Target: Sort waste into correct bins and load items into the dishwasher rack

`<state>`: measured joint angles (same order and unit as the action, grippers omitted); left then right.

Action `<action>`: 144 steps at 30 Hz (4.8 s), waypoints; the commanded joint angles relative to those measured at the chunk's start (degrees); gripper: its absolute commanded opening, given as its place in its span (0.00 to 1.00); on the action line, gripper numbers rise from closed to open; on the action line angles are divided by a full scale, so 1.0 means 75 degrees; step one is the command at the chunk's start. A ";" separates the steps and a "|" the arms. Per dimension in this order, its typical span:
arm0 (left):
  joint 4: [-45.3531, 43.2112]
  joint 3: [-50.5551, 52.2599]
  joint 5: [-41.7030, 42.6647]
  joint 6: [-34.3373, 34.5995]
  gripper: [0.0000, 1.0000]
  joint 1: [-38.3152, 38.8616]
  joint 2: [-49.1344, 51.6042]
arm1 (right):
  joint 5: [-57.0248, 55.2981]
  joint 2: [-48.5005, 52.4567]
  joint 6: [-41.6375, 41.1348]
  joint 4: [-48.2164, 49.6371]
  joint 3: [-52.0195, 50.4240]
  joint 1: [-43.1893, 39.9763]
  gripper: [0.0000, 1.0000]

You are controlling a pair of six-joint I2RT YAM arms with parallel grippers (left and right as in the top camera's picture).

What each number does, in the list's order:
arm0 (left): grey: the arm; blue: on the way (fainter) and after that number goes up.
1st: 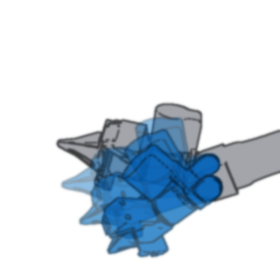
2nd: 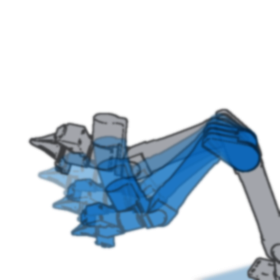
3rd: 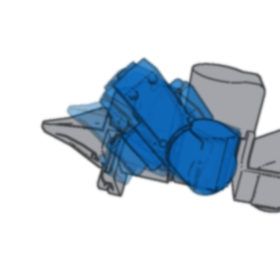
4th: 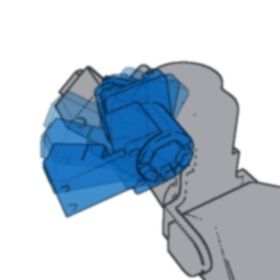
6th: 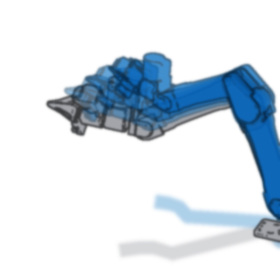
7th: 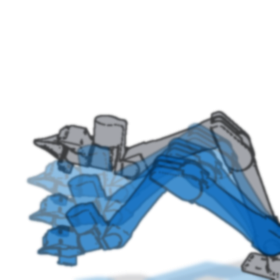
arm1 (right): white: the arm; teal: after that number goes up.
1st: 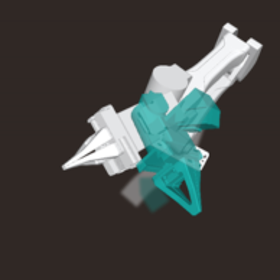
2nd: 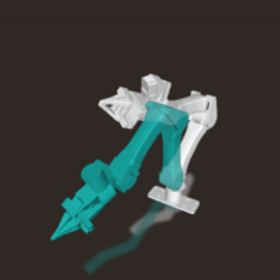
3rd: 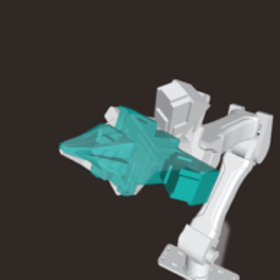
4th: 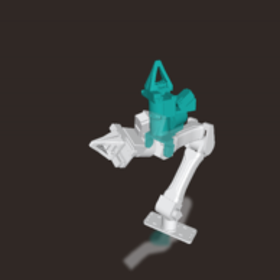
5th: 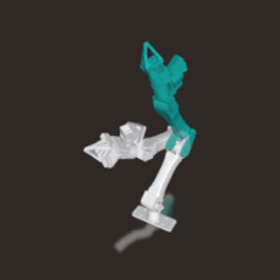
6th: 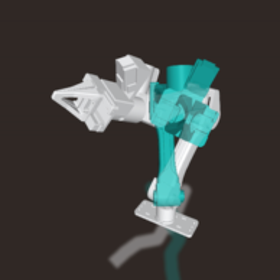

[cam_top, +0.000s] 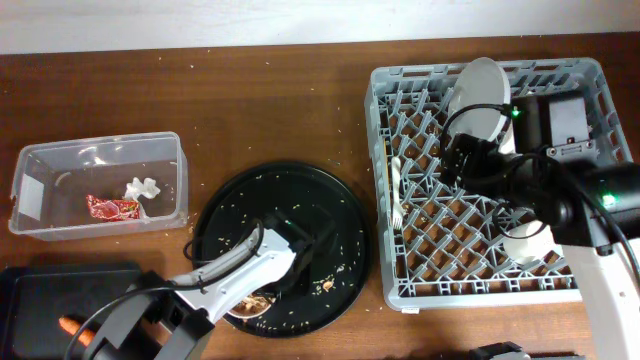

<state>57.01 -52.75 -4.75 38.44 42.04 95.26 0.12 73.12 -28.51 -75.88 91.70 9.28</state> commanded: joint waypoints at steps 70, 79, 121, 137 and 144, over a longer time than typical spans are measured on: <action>-1.4277 -0.3217 0.9075 0.4036 0.99 -0.2215 0.4176 | -0.0044 0.0204 -0.0006 -0.0003 0.0038 -0.0041 0.99; -1.3263 -0.3217 1.0384 0.3631 0.99 -0.4794 0.1343 | -0.0044 0.0219 -0.0006 -0.0003 0.0038 -0.0041 0.99; 0.2159 -0.3255 -0.0568 -0.4538 0.99 -0.7195 -0.6204 | 0.0702 -0.9722 0.0082 0.9602 -1.2185 -0.0848 0.99; -0.7697 0.6965 0.0099 -0.4846 0.99 -0.4954 -1.2665 | 0.0702 -0.9722 0.0082 0.9602 -1.2185 -0.0848 0.99; -0.7015 0.6962 0.0122 -0.4849 0.99 -0.4954 -1.2662 | 0.0705 -0.9722 0.0082 0.9602 -1.2185 -0.0848 0.99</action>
<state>4.08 -0.62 -4.47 2.57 4.56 0.69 4.89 0.62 -28.03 -3.81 0.73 3.36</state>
